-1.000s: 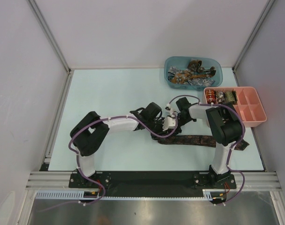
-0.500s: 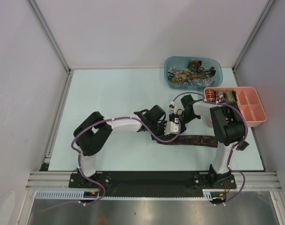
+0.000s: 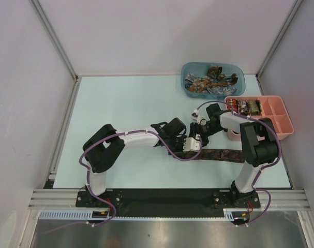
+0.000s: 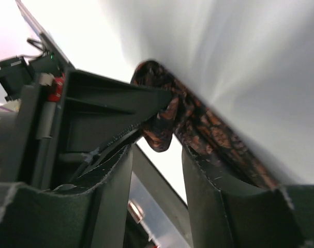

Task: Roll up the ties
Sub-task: Roll the tie at the center of the board.

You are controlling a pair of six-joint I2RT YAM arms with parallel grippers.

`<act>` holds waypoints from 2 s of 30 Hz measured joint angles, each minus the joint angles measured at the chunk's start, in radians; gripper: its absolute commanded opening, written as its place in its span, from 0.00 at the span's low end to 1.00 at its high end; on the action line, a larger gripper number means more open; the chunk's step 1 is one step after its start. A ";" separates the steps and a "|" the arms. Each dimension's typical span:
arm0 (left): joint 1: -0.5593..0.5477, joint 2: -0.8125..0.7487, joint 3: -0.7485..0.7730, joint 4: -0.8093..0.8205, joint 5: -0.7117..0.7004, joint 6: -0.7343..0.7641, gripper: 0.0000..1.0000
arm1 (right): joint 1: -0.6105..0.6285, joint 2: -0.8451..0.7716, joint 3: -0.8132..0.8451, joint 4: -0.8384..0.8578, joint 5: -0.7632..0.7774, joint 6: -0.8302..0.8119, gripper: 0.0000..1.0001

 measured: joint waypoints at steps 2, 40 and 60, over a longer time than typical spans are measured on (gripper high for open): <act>-0.002 0.002 0.005 -0.006 -0.005 0.002 0.33 | 0.012 0.002 -0.020 0.000 -0.010 0.007 0.46; 0.025 0.028 -0.056 0.199 0.090 -0.141 0.60 | 0.007 0.103 -0.056 0.025 0.045 -0.004 0.00; 0.030 -0.007 -0.069 0.124 0.031 -0.082 0.12 | -0.004 0.056 0.055 -0.049 -0.034 -0.029 0.53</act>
